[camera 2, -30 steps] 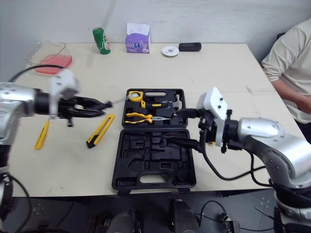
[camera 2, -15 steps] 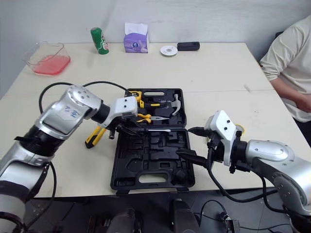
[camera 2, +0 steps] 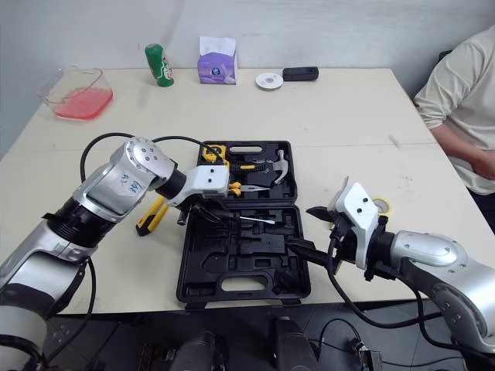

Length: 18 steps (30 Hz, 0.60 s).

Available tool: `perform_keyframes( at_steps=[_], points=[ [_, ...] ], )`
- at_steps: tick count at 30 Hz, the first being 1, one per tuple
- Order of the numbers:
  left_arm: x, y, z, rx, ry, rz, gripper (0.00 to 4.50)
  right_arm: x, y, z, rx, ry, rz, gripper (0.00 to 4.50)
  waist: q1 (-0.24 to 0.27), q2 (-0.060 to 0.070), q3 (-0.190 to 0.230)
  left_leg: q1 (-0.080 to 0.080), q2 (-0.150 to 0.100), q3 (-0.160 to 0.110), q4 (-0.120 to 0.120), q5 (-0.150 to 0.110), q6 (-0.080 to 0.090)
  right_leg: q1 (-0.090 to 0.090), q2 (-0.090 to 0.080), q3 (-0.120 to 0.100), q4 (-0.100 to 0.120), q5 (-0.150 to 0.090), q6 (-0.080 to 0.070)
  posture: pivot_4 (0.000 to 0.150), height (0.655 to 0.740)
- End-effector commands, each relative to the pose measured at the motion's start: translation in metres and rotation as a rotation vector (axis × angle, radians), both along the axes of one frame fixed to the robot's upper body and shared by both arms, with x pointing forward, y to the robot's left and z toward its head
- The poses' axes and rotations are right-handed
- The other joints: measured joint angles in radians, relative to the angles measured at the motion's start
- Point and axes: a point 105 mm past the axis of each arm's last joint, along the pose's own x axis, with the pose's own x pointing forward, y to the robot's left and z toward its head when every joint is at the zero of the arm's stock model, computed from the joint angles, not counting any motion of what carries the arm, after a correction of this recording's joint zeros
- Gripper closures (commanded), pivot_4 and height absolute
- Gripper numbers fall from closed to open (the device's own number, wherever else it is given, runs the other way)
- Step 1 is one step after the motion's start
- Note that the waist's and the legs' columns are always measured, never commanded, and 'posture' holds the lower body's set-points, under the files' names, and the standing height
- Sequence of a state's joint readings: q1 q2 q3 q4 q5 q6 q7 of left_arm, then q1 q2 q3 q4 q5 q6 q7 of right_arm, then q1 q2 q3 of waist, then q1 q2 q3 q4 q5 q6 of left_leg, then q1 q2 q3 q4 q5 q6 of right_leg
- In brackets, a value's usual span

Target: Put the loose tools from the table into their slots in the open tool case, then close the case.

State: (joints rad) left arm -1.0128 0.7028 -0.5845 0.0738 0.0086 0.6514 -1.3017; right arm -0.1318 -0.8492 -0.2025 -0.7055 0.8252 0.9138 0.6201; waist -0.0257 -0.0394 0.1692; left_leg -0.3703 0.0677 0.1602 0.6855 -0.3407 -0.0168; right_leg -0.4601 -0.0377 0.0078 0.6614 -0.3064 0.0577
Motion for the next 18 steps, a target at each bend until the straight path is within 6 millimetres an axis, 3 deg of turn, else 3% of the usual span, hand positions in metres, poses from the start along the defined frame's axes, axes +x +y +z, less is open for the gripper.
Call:
perform_keyframes(
  at_steps=[1,18],
  points=[
    [0.0071,0.0002,0.0047,0.013,-0.035,0.018,3.45,-0.0030,0.0012,0.0102,0.011,-0.056,0.004,0.00,0.000,0.000,0.000,0.000,0.000,0.000,0.000,0.000,0.000,0.000,0.000,0.000,0.000,0.000,0.000,0.150,0.7400],
    [0.0155,0.0004,0.0108,-0.011,-0.029,0.069,3.45,-0.0003,0.0002,0.0069,-0.002,-0.059,0.000,0.00,0.000,0.000,0.000,0.000,0.000,-0.001,0.001,0.000,0.000,0.000,0.000,0.000,0.001,0.000,0.000,0.150,0.7400]
  ],
)
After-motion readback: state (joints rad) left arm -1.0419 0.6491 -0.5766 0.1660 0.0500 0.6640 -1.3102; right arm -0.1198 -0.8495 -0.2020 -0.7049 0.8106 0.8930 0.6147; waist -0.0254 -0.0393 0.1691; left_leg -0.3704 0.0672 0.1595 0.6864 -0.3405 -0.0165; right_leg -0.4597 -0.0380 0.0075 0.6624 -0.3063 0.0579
